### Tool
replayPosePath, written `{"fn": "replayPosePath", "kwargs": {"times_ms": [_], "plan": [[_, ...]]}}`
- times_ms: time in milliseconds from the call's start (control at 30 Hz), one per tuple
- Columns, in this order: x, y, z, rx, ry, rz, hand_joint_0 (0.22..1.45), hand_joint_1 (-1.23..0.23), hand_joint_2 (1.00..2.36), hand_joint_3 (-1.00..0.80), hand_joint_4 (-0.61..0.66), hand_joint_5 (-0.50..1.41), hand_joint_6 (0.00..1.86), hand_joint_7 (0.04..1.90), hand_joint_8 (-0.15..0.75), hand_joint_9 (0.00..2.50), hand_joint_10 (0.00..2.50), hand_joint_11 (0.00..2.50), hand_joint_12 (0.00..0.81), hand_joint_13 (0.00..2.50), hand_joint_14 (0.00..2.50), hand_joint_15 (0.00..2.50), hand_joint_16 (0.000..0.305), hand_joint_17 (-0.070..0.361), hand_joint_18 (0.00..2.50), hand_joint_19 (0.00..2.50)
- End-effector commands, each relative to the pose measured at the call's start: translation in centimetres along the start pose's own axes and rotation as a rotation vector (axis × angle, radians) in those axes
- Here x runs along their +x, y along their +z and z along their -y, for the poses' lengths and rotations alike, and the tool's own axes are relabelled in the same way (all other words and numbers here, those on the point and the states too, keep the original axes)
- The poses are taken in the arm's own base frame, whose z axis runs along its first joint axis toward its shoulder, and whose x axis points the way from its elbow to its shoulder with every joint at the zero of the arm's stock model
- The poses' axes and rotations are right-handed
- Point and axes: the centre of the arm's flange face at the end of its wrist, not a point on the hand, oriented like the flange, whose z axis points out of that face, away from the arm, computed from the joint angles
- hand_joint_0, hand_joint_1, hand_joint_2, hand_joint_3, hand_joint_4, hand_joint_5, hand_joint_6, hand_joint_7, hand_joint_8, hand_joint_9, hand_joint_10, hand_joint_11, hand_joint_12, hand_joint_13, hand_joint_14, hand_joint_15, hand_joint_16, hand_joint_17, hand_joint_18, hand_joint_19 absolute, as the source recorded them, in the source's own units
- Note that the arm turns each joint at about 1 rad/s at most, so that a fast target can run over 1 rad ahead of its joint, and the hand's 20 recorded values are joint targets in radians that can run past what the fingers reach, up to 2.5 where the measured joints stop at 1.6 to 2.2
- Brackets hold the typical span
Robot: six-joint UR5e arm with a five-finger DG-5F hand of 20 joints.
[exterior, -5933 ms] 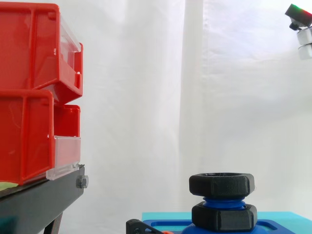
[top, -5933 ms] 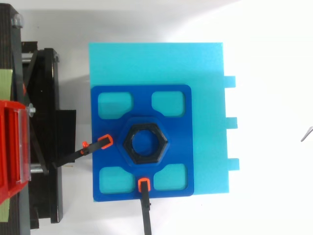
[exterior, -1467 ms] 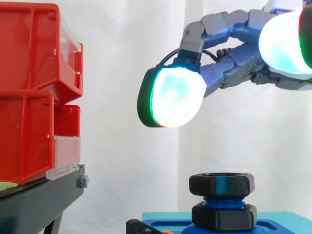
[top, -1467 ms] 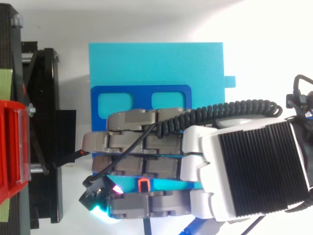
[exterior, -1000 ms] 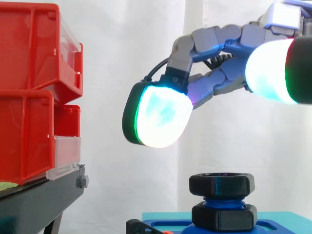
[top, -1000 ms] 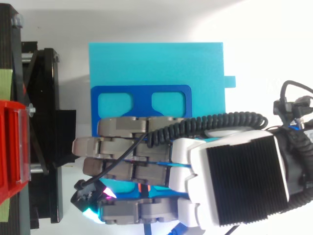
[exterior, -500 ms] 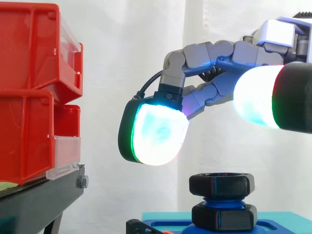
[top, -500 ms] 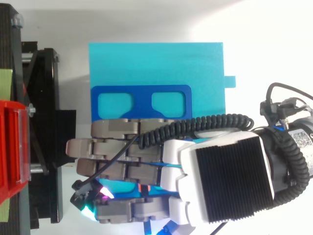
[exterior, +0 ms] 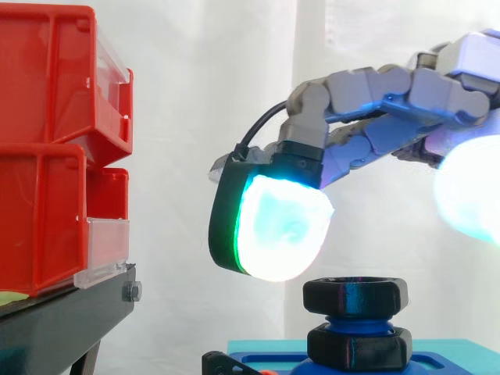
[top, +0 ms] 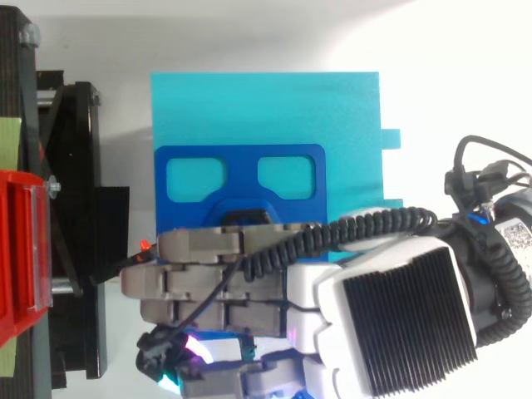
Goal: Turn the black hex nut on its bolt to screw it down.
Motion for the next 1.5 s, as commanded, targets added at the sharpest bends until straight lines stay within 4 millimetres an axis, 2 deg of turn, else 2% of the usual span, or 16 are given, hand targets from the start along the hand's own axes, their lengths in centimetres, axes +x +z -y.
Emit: {"fn": "replayPosePath", "kwargs": {"times_ms": [0,300,367,500,633,1100,1467], "plan": [[0.0,-0.1,-0.1,-0.042,-0.039,0.002,0.51,-0.22,1.00,-0.50,0.22,-0.07,0.50,1.13,0.266,0.65,0.00,0.00,0.358,0.42,0.00,0.02,0.053,0.119,0.33,0.19],[0.3,-0.4,0.6,0.003,-0.043,-0.016,0.51,-0.23,1.00,-0.50,0.22,-0.07,0.50,1.12,0.269,0.66,0.00,0.00,0.357,0.42,0.00,0.02,0.053,0.120,0.33,0.18],[1.3,-0.5,0.6,0.013,-0.040,-0.029,0.51,-0.23,1.00,-0.50,0.22,-0.07,0.50,1.12,0.269,0.66,0.00,0.00,0.358,0.42,0.00,0.01,0.053,0.120,0.34,0.18],[2.0,-0.4,0.7,0.022,-0.029,-0.025,0.51,-0.23,1.00,-0.50,0.22,-0.07,0.50,1.12,0.268,0.66,0.00,0.00,0.357,0.42,0.00,0.02,0.053,0.119,0.34,0.18],[1.3,0.3,0.9,0.025,-0.027,-0.007,0.51,-0.23,1.00,-0.50,0.22,-0.07,0.50,1.12,0.266,0.66,0.00,0.00,0.356,0.42,0.00,0.02,0.053,0.119,0.33,0.18],[1.2,0.1,1.8,0.030,-0.041,0.008,0.51,-0.24,1.00,-0.50,0.21,-0.06,0.50,1.24,0.268,0.66,0.00,0.00,0.355,0.42,0.00,0.02,0.053,0.119,0.33,0.18],[1.2,-0.2,2.4,0.030,-0.046,0.008,0.51,-0.24,1.00,-0.50,0.21,-0.06,0.50,1.22,0.268,0.66,0.00,0.00,0.356,0.42,0.00,0.02,0.053,0.119,0.33,0.17]]}}
